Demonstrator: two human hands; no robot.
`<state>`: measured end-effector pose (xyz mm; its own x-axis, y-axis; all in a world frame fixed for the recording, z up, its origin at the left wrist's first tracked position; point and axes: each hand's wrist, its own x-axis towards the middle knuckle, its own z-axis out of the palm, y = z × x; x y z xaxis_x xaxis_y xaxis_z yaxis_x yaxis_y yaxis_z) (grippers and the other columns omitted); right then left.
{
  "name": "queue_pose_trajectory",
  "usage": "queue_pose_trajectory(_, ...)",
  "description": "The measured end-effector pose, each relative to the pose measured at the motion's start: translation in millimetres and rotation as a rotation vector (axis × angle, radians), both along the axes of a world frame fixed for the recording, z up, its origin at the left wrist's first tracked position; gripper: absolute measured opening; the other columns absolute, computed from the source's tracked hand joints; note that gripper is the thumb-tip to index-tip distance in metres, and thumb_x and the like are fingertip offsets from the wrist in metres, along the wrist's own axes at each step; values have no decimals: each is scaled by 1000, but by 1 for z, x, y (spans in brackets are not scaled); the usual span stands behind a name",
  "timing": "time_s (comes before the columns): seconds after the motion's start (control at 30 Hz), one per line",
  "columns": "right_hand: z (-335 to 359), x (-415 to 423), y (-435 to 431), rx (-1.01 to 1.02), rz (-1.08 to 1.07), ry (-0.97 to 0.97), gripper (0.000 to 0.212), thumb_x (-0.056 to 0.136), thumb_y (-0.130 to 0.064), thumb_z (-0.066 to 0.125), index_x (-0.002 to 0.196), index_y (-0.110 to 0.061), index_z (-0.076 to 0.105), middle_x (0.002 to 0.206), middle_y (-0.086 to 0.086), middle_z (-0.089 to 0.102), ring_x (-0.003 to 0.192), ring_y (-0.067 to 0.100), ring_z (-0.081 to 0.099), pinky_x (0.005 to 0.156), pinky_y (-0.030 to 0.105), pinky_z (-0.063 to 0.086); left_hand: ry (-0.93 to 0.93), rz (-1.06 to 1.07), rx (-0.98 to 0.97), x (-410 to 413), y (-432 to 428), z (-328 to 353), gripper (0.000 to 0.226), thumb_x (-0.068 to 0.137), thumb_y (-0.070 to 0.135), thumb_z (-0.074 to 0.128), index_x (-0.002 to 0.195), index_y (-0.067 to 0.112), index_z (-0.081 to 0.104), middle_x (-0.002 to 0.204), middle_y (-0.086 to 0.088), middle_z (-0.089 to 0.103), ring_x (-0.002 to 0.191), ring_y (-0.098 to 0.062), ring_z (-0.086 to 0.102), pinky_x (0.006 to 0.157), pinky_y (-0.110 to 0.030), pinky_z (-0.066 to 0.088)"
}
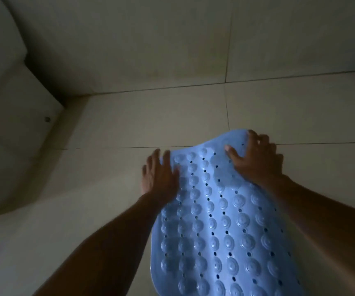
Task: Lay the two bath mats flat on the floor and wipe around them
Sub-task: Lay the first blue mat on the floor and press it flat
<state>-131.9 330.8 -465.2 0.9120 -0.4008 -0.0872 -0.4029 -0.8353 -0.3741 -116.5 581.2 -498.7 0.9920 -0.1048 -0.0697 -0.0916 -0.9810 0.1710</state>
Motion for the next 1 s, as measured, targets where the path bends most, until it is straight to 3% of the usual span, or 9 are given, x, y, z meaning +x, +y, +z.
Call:
queue_pose_trajectory(0.17, -13, -37, 0, 316, -308, 131, 91, 76, -89, 27, 118, -11, 50, 118, 16, 64, 112, 39, 59, 100, 52, 44, 155, -309, 16, -74, -12, -41, 77, 96, 70, 4, 162, 31, 5, 171, -1, -2, 157, -27, -7, 127, -46, -1)
queue_pose_trajectory(0.23, -7, -44, -2, 449, -332, 164, 97, 74, -91, 26, 118, -10, 56, 116, 16, 67, 109, 37, 61, 99, 48, 47, 122, -295, 24, -72, -12, -45, 73, 98, 67, 10, 162, 33, -2, 170, 2, -9, 156, -24, -15, 125, -43, -10)
queue_pose_trajectory(0.37, 14, -52, -7, 619, -324, 271, 88, 79, -74, 55, 130, -2, 57, 130, 19, 61, 116, 37, 60, 99, 42, 49, 176, -281, 109, -62, 3, -35, 67, 103, 58, 21, 160, 38, -9, 169, 6, -18, 155, -25, -19, 125, -45, -11)
queue_pose_trajectory(0.47, 22, -55, -6, 794, -289, 284, 82, 69, -65, 75, 122, -4, 64, 113, 12, 71, 96, 28, 69, 84, 39, 57, 234, -197, 116, -67, 7, -31, 65, 105, 49, 20, 159, 38, -14, 167, 2, -24, 154, -29, -20, 125, -49, -6)
queue_pose_trajectory(0.57, 34, -63, 1, 909, -227, 346, 56, 74, -55, 78, 108, -12, 68, 94, 4, 75, 82, 20, 70, 67, 30, 53, 263, -172, 84, -69, 7, -30, 65, 106, 46, 21, 159, 36, -14, 168, 0, -24, 154, -31, -19, 126, -50, -3)
queue_pose_trajectory(0.7, 36, -72, 5, 929, -241, 417, 54, 68, -58, 81, 102, -18, 70, 94, 7, 77, 88, 28, 73, 85, 41, 59, 324, -178, 80, -75, 12, -26, 67, 105, 52, 21, 159, 37, -15, 166, 1, -28, 153, -32, -23, 125, -52, -5)
queue_pose_trajectory(0.8, 39, -76, 2, 941, -264, 380, 45, 70, -47, 86, 99, -17, 71, 95, 6, 77, 77, 24, 75, 64, 34, 61, 385, -171, 76, -69, 17, -22, 70, 104, 56, 24, 158, 39, -16, 166, 1, -29, 153, -33, -23, 125, -54, -4)
queue_pose_trajectory(0.87, 42, -75, -3, 909, -307, 243, 65, 54, -50, 94, 102, -13, 73, 101, 8, 77, 76, 23, 77, 61, 34, 62, 432, -150, 76, -58, 21, -17, 72, 103, 59, 26, 157, 40, -18, 165, 0, -31, 152, -35, -23, 124, -56, -2)
queue_pose_trajectory(1.0, 40, -60, -20, 466, -405, 154, 135, 22, -85, 79, 132, -13, 51, 130, 8, 61, 115, 33, 63, 97, 52, 52, 470, -94, 63, -44, 24, -13, 77, 101, 64, 30, 158, 39, -16, 165, -2, -31, 153, -38, -20, 124, -58, 3)
